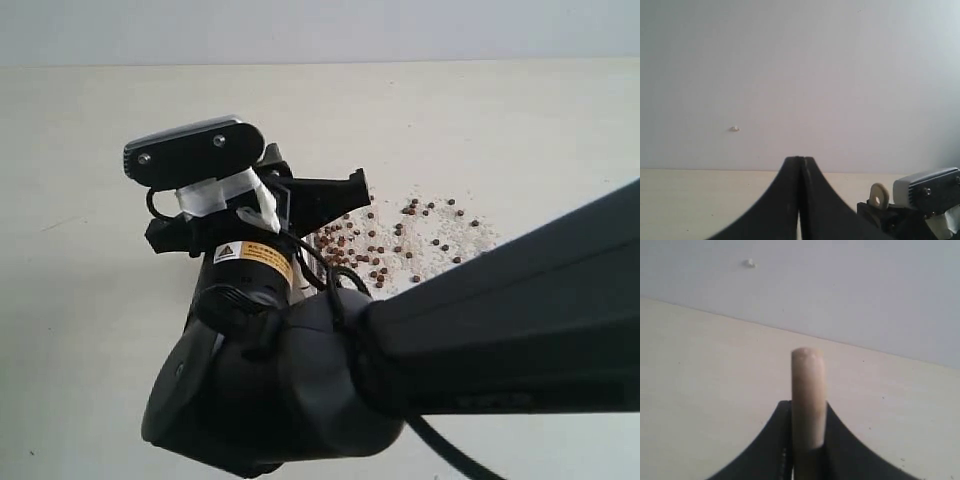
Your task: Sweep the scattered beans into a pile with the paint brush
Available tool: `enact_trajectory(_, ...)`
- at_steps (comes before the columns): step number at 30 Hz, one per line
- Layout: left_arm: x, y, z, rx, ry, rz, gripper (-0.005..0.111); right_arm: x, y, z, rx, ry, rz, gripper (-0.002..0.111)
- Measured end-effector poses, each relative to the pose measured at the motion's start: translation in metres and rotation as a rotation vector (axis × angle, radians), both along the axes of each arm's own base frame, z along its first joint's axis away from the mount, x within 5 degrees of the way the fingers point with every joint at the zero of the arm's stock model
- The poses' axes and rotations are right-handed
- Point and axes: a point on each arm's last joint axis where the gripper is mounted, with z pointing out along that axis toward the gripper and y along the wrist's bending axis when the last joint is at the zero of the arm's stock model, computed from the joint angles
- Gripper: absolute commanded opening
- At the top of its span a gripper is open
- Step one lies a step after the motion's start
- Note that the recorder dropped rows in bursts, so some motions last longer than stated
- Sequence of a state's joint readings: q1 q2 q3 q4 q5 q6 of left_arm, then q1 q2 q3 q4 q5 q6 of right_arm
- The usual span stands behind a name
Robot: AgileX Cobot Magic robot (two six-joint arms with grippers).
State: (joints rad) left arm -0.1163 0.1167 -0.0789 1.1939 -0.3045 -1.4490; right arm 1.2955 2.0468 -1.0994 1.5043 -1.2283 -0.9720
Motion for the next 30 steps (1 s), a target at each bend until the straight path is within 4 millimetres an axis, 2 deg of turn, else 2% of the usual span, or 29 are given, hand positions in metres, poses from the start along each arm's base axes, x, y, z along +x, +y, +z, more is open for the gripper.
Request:
enact_trajectory(10,0.000,0.000,0.000,0.000,0.000,0.000,0.000,-0.021,-0.002,0.054,0.118,-0.050,0.090,0.000)
enact_trajectory(15,0.000,0.000,0.000,0.000,0.000,0.000,0.000,-0.037,-0.027,0.073,0.090,-0.066,0.147,0.000)
enact_trajectory(20,0.000,0.000,0.000,0.000,0.000,0.000,0.000,-0.043,-0.085,0.080,0.059,-0.061,0.129,0.000)
enact_trajectory(24,0.000,0.000,0.000,0.002,0.000,0.000,0.000,-0.041,-0.143,0.081,0.058,-0.062,0.063,0.000)
enact_trajectory(30,0.000,0.000,0.000,0.002,0.000,0.000,0.000,-0.037,-0.209,0.076,0.062,-0.072,-0.070,0.000)
